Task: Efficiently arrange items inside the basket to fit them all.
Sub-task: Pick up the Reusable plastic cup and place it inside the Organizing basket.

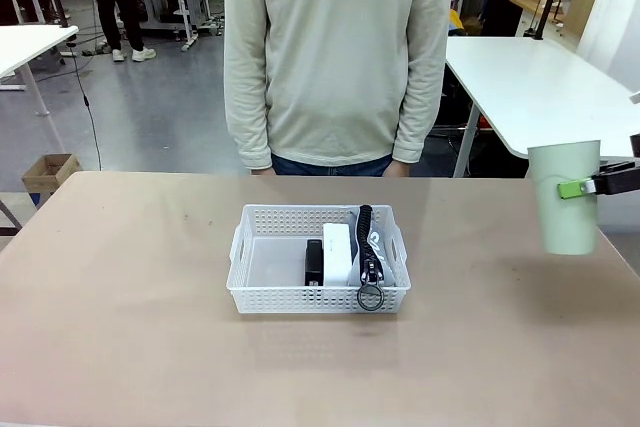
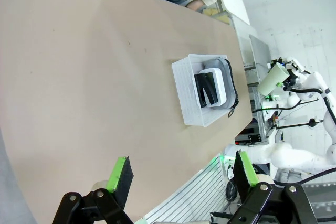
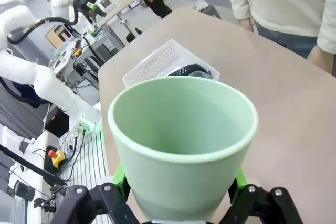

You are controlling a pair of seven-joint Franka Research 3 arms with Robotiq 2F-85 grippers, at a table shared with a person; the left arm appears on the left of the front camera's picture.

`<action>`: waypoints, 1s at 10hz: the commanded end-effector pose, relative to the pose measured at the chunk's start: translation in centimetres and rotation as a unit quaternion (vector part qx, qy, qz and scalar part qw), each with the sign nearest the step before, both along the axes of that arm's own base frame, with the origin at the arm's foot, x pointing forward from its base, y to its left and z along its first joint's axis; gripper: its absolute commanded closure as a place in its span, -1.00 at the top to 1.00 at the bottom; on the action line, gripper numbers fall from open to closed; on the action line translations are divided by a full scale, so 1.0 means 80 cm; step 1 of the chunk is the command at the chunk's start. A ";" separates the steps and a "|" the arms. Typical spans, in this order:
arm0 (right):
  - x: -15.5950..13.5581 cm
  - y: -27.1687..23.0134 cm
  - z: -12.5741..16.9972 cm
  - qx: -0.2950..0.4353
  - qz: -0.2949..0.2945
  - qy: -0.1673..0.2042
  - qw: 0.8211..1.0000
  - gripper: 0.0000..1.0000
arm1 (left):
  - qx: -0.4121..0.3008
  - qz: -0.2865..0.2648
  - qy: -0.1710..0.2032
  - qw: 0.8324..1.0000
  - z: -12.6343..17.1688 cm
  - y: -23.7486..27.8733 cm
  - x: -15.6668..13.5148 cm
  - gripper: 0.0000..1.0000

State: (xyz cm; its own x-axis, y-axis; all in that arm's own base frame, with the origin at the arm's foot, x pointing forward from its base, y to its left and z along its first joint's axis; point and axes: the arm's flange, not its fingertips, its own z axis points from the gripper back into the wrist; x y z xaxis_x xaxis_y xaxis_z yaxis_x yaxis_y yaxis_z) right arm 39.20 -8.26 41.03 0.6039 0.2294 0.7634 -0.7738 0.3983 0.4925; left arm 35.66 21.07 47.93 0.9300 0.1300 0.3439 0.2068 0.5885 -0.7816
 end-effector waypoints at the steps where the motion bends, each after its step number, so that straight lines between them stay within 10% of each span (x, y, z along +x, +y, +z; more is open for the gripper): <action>1: -0.007 0.001 -0.004 0.002 -0.006 0.008 1.000 0.74 | 0.001 -0.003 0.001 1.000 0.002 0.000 -0.004 1.00; 6: 0.007 0.209 0.144 -0.148 0.042 -0.018 0.988 0.74 | 0.001 -0.003 0.001 1.000 0.002 0.000 -0.004 1.00; 10: 0.001 0.433 0.176 -0.222 -0.070 0.082 0.969 0.74 | 0.001 -0.003 0.001 1.000 0.002 0.000 -0.004 1.00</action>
State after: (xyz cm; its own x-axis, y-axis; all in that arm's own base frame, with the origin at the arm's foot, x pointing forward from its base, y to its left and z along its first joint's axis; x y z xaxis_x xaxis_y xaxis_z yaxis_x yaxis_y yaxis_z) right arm 37.72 23.53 55.24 0.6622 0.4612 0.5906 -0.7191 0.6128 0.3277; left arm 35.68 21.05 47.90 0.9303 0.1294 0.3432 0.2066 0.5884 -0.7818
